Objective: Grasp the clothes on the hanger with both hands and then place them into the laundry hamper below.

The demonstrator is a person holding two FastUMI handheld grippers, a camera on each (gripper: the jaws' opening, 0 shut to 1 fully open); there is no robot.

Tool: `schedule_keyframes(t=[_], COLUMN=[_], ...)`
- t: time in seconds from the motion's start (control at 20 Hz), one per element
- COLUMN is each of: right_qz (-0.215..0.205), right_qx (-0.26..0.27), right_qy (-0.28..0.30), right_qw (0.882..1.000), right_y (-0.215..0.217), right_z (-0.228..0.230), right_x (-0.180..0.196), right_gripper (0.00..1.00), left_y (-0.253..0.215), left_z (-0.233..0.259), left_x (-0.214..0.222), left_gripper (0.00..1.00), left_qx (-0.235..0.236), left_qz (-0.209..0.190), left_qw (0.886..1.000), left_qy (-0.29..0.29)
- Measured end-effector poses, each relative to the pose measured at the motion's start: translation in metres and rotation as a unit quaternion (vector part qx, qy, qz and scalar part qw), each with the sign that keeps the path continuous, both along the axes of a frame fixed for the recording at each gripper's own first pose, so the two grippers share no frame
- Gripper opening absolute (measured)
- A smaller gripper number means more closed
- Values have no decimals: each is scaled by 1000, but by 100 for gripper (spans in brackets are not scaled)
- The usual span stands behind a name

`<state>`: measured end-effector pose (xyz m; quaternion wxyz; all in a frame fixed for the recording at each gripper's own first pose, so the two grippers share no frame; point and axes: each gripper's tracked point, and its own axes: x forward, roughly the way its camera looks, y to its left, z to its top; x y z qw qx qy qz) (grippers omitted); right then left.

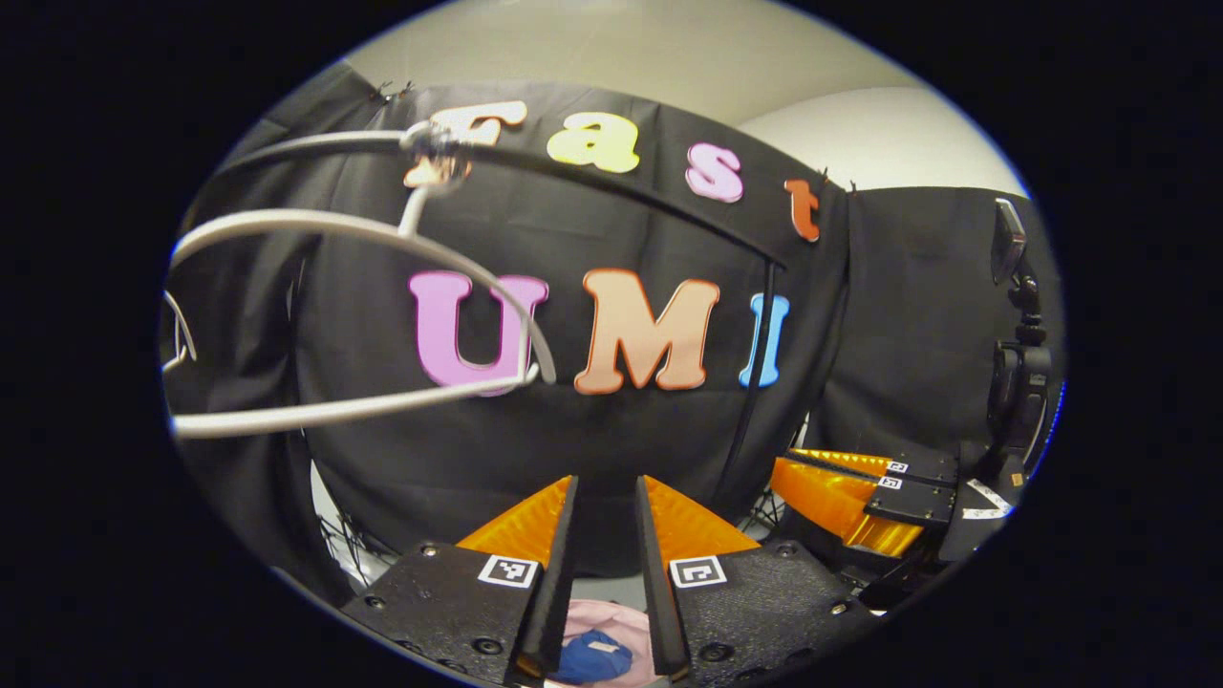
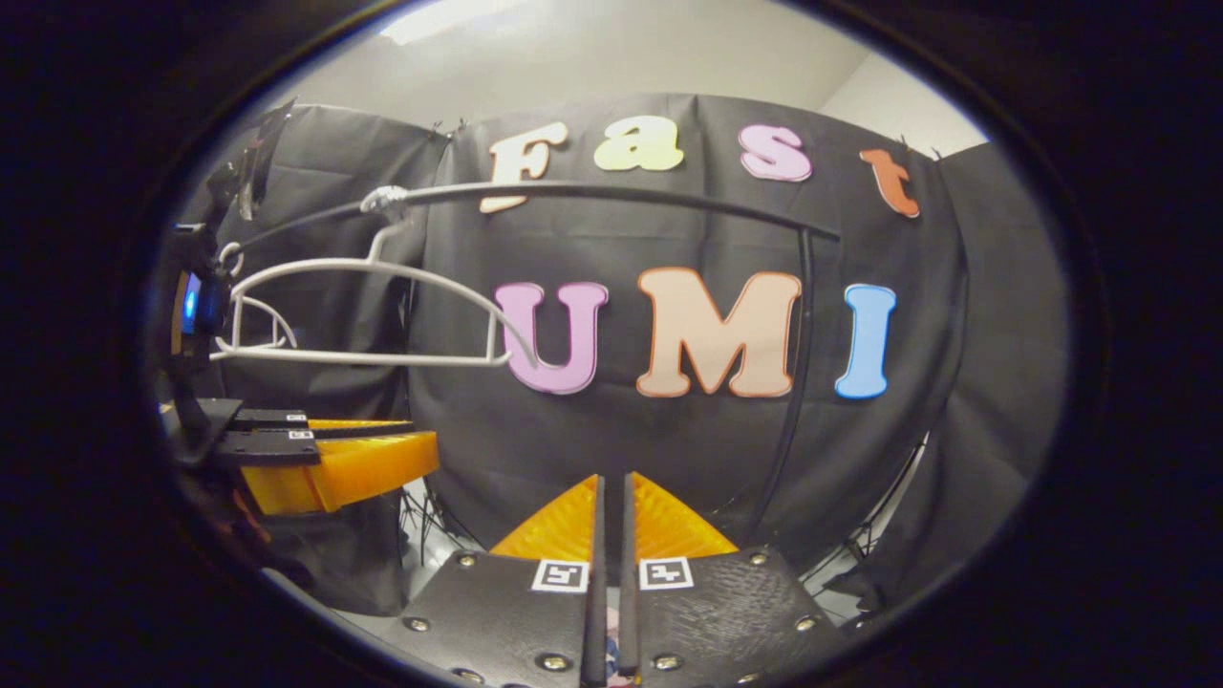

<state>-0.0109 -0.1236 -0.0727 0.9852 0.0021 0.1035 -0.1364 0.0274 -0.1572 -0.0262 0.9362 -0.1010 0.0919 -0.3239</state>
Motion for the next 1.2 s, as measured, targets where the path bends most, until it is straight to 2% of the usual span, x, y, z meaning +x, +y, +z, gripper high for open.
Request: schedule_keyframes(t=[0.05,0.2,0.25,0.35,0.4,0.45,0.55,0.65,0.7,0.8,0.9,0.95,1.0,1.1,1.2], right_qz=[-1,0,2,1,0,-1,-2,-5,-6,-8,-10,-10,-13,-15,-18], right_qx=[-3,-10,-10,-14,-17,-18,-18,-17,-16,-13,-10,-10,-10,-10,-9], right_qy=[-9,-32,-39,-49,-53,-55,-61,-65,-68,-73,-77,-79,-80,-81,-84], right_qw=[1000,999,999,999,998,998,998,998,998,997,997,997,997,997,996], right_y=[0,3,4,5,4,4,5,4,3,3,1,0,-1,-2,-4], right_z=[10,34,42,53,56,60,66,68,69,71,72,74,73,74,76], right_x=[-2,-3,-4,-6,-8,-9,-13,-16,-18,-20,-22,-23,-24,-28,-31], right_gripper=[5,4,12,12,17,16,26,29,36,41,51,59,67,76,87], left_y=[2,-1,1,0,-1,0,1,1,1,2,2,3,4,3,4], left_z=[12,29,34,45,49,49,55,61,63,65,63,64,64,64,67], left_x=[0,-4,-7,-12,-14,-15,-15,-17,-18,-21,-22,-23,-24,-25,-28], left_gripper=[30,43,48,57,61,65,71,75,78,87,94,96,94,96,94], left_qx=[-3,-5,-6,-15,-21,-22,-23,-26,-27,-26,-24,-23,-21,-17,-17], left_qz=[5,-3,-3,-6,-7,-9,-8,-8,-9,-9,-8,-8,-7,-7,-6], left_qw=[1000,999,999,998,998,998,998,997,997,997,997,997,997,997,997], left_qy=[-13,-42,-47,-54,-57,-59,-64,-70,-70,-69,-67,-68,-69,-71,-73])
